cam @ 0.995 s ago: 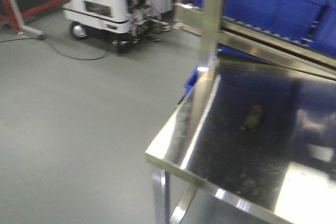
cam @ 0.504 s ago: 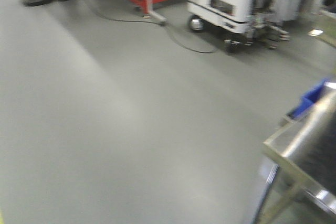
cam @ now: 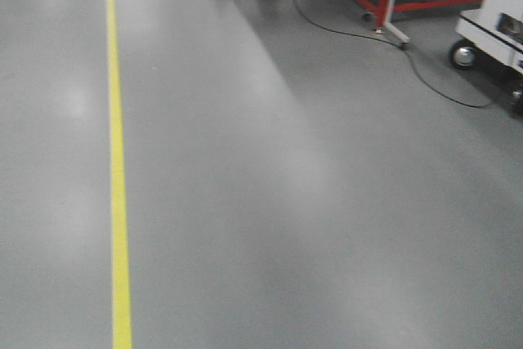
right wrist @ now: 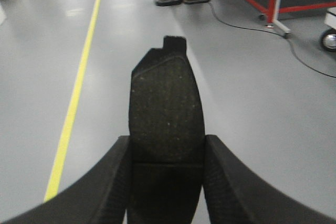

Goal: Move and align brake pads A on conveyor
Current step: 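Turn the base away from the steel table holding both pads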

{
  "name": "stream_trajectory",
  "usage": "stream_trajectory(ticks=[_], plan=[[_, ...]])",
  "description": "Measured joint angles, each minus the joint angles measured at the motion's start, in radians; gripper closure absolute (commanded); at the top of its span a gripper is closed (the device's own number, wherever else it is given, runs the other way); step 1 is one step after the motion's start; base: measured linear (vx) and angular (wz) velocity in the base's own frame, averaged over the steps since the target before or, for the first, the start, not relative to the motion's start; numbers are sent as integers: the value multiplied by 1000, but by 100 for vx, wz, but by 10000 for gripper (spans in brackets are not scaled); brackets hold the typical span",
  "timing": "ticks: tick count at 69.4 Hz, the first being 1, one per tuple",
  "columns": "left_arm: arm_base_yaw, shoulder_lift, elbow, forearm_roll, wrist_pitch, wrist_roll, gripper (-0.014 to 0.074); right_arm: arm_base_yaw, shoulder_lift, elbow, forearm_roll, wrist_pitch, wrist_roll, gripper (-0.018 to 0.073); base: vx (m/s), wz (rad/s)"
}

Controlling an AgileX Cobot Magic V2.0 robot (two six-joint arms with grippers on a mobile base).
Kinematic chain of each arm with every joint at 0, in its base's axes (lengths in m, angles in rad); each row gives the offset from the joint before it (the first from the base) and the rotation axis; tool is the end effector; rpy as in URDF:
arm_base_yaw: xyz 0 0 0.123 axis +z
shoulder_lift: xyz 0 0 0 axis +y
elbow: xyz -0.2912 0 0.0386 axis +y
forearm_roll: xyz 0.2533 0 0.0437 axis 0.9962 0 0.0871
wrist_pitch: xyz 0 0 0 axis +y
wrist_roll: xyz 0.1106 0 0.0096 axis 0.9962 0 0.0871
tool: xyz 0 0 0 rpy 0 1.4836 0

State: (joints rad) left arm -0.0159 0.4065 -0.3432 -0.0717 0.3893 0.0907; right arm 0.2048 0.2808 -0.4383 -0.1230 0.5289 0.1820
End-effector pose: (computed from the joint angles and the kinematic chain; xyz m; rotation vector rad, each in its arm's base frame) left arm 0.1069 -0.0047 0.2616 0.0571 1.9344 -0.0207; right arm 0.0804 0.0097 0.2929 -0.0765 1.8518 0.1380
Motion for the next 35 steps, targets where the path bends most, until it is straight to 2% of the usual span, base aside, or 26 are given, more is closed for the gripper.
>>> stream_trajectory(ticks=[18, 35], plan=[[0, 0, 0, 0, 0, 0, 602, 0, 0, 0, 0, 0, 0, 566, 9, 51], [0, 0, 0, 0, 1, 0, 602, 0, 0, 0, 1, 1, 0, 566, 21, 51]])
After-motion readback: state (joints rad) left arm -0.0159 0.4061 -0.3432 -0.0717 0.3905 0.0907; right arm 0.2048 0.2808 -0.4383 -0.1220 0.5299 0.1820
